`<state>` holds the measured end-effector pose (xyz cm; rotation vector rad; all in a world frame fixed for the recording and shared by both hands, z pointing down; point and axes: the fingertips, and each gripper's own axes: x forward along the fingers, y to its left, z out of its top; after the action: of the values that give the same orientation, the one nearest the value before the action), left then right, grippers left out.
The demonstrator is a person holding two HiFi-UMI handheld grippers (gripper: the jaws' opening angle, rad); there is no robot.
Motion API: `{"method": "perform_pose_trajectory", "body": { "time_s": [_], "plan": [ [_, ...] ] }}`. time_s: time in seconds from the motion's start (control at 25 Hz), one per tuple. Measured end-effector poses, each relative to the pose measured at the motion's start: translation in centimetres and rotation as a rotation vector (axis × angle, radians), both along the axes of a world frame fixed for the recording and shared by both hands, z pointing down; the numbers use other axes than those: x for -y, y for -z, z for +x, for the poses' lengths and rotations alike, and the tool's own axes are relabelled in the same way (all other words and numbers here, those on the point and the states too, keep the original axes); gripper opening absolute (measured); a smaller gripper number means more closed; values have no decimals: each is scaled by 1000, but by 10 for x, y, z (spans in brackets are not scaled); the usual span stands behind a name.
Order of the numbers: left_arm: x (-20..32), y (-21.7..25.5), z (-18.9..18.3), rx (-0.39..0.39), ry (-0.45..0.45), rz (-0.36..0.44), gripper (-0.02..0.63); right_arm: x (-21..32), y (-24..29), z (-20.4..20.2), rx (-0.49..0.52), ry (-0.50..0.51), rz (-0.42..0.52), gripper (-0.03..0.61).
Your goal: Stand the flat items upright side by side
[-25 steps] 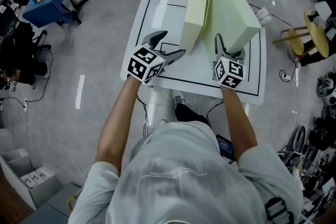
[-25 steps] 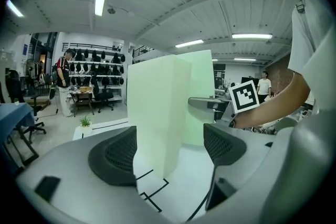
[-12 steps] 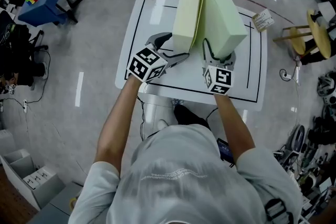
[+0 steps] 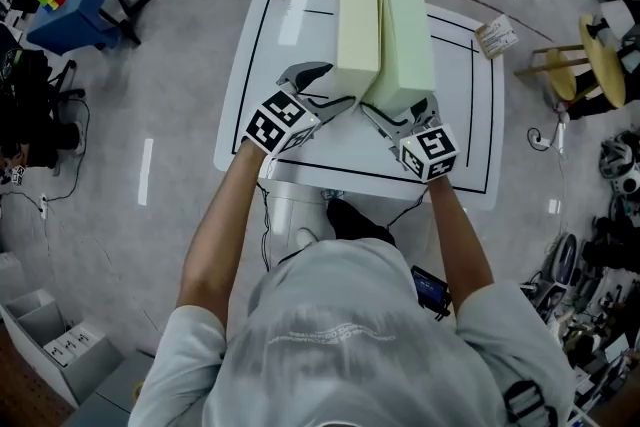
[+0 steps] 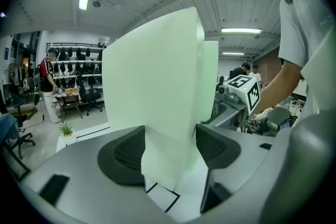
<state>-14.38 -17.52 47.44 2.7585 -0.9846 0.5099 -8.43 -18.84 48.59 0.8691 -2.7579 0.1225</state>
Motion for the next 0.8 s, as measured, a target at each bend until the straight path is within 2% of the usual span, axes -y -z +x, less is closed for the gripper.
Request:
{"method": "perform_pose_trajectory", "body": {
  "time_s": [0.12, 0.24, 0.36, 0.52, 0.8],
  "plan": [
    [4, -1, 0, 4, -5, 5, 310, -12, -4, -6, -96, 175, -39, 445],
    [5, 0, 0, -1, -18, 9, 310, -8, -6, -1, -190, 234, -26, 443],
    [5, 0, 2, 6, -24, 14, 305, 2, -12, 0, -274, 220, 30, 443],
    [6, 0, 2, 4, -22, 17, 302, 15, -13, -4, -262, 173, 41, 443],
    [5, 0, 1, 7, -21, 11, 302, 19, -13, -8, -238, 150, 26, 443]
  ]
}}
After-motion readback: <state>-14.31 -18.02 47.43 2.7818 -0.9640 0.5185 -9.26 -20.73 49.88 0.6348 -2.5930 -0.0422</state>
